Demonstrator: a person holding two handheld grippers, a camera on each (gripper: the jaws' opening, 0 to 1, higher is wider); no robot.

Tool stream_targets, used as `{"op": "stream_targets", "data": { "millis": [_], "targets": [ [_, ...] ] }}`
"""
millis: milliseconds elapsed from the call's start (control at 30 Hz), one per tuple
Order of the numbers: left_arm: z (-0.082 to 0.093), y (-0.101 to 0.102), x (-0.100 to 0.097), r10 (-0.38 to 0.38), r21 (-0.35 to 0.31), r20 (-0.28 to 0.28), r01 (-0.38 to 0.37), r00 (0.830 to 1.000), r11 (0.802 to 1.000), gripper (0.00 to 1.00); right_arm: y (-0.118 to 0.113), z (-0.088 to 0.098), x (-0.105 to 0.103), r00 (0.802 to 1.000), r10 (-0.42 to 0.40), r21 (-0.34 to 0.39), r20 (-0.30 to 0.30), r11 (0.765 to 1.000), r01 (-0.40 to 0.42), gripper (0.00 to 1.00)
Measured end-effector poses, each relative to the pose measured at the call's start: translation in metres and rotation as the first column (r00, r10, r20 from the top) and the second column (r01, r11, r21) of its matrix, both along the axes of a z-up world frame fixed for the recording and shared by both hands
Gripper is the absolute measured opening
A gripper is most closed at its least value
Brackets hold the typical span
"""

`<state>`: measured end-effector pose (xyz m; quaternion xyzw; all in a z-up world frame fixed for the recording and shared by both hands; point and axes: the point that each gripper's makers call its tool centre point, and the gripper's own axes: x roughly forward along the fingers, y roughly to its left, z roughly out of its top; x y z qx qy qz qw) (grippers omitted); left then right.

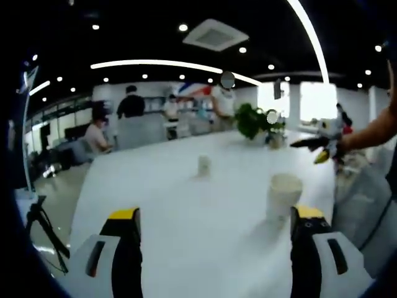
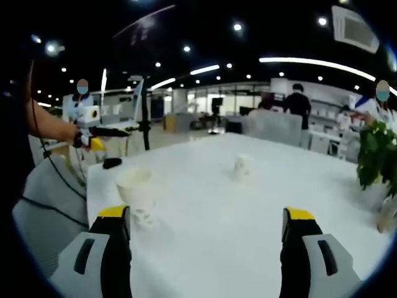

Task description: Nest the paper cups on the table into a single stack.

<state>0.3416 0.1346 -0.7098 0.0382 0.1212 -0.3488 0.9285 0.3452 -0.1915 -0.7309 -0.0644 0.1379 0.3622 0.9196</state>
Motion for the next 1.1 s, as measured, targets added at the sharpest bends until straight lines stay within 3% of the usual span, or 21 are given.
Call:
{"op": "stream_targets", "data": {
  "millis": [67,667,1100],
  "targets": [
    [0.004,0.002,-0.001,0.007,-0.030,0.005,-0.007,1.000,1.000,0.98,-0.001,-0.002,0.000,1.000,-0.003,-0.001,-0.003,1.000,0.003,1.00],
    [0.004,-0.002,-0.005,0.008,-0.023,-0.011,-0.008,1.000,1.000,0.98,0.000,-0.007,0.008,1.000,-0.006,0.007,-0.017,1.000,0.006,1.00],
    [0.003,-0.004,0.001,0.025,-0.030,-0.014,-0.025,1.000,0.999,0.98,0.005,-0.015,0.037,1.000,-0.005,0.012,-0.027,1.000,0.006,1.00]
  ]
}}
